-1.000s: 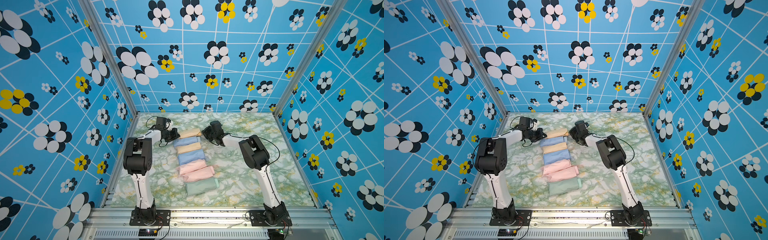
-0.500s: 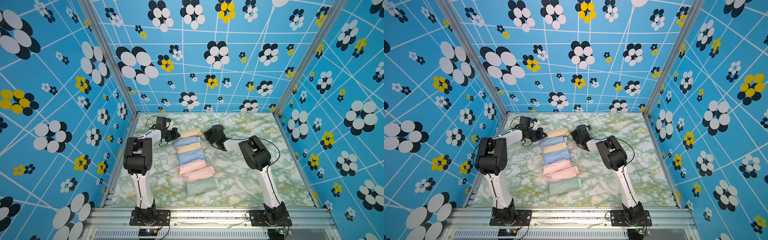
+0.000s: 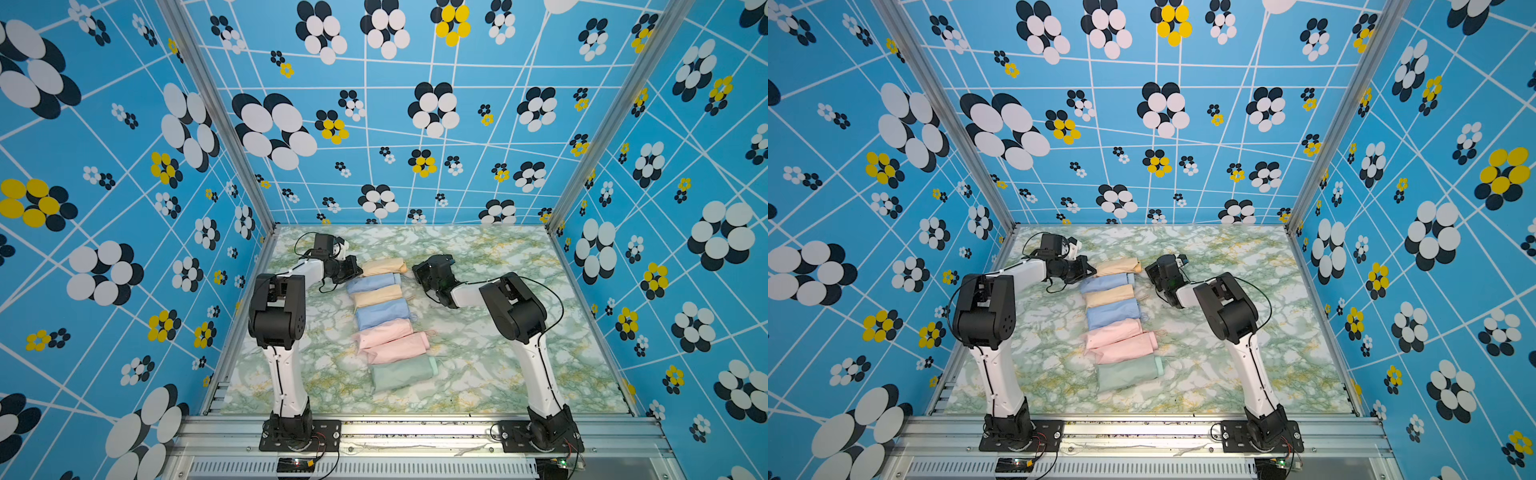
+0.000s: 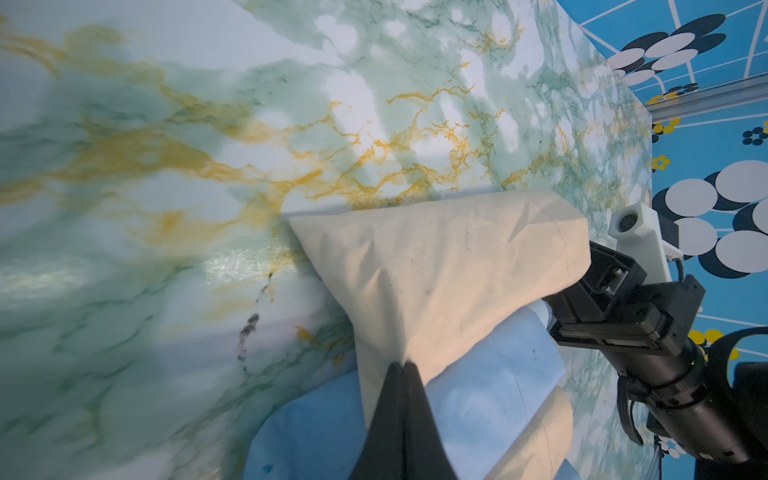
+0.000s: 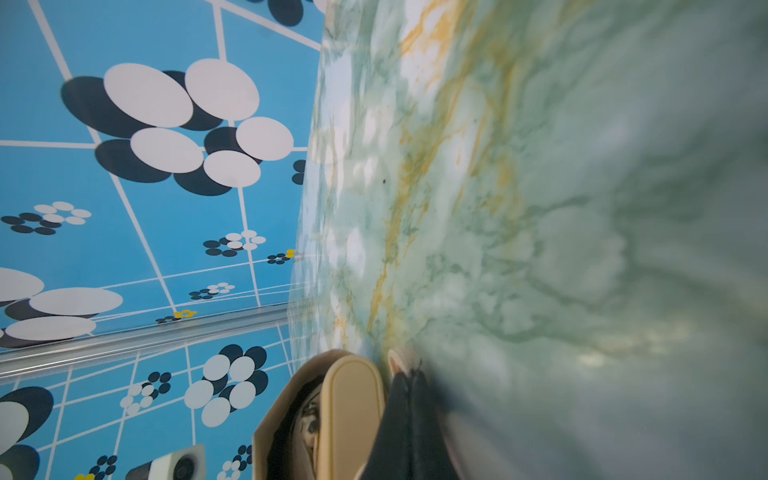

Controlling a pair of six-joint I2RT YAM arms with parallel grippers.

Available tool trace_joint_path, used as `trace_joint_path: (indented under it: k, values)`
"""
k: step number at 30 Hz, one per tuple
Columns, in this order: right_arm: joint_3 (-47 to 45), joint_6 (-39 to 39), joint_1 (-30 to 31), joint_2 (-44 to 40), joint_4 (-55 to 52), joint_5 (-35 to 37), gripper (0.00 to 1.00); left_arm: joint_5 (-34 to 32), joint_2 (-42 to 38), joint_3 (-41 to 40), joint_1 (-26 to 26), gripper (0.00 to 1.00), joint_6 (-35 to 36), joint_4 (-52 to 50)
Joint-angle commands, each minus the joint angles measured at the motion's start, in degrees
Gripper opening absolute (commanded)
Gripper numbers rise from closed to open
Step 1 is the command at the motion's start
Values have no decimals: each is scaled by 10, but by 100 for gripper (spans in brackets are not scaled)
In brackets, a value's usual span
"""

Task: Take umbrellas out of sleeves
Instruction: Take out the umbrella from the umbrella sleeve.

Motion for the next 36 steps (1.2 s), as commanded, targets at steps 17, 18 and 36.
trace_joint_path:
  k: [17,18,36]
  values:
    - [-68,4,-46,-39,43,50,0,-6,28,50,-2,0,24,-43]
    - [-70,4,-48,-40,45,50,0,-8,28,51,-2,0,26,-45]
    - [-118,14,-78,-58,82,60,0,-21,29,63,-2,0,36,-63]
